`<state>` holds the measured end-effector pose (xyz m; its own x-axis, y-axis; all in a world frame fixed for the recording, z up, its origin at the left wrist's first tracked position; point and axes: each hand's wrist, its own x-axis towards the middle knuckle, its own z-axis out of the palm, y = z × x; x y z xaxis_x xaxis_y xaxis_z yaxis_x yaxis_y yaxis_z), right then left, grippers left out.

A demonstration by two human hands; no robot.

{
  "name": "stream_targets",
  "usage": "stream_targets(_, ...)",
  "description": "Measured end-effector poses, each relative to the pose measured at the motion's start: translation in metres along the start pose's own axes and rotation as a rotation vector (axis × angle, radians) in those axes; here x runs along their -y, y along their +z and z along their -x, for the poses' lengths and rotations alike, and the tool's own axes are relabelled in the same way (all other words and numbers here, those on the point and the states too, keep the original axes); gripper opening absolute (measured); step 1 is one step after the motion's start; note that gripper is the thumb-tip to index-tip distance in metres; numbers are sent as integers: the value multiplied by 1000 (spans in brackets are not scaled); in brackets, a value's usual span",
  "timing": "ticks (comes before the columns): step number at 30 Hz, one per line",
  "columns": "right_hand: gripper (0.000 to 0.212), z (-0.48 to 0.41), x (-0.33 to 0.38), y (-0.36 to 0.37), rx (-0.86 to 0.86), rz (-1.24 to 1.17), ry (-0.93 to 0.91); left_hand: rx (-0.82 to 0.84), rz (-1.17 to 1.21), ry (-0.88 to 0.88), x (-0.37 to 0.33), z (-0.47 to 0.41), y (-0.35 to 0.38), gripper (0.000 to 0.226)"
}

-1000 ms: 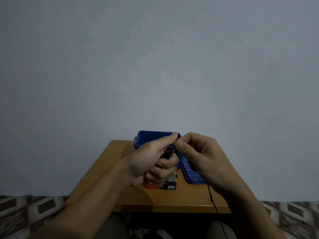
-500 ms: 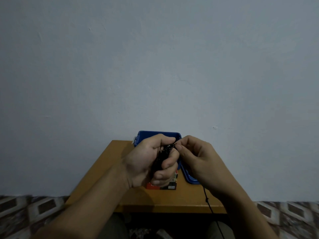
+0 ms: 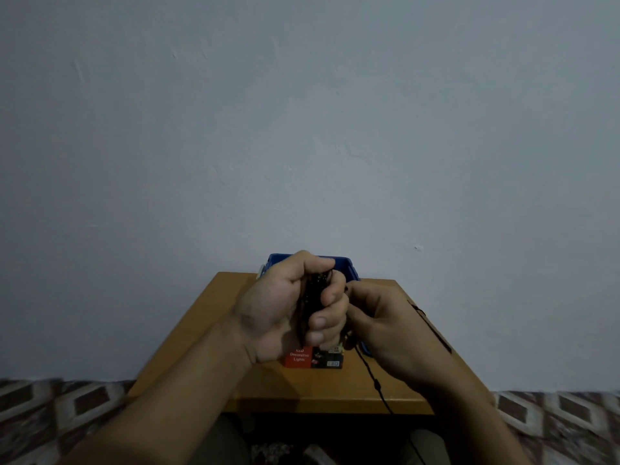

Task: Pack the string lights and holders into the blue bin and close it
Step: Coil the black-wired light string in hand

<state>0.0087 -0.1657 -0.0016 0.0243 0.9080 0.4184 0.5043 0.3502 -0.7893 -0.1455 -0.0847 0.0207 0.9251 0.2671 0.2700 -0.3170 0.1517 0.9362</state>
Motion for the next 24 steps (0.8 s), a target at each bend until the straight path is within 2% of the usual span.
stream_targets(10,17,4,7,8,46,-102,-27,-80,178,87,-4,-3,9,48)
stream_targets(16,23,2,3,9,48,-21,7,-155,309,147,-8,-3,7,71)
stream_targets(24,32,2,0,8,65,66,54,-179,277,162,-8,-5,9,74)
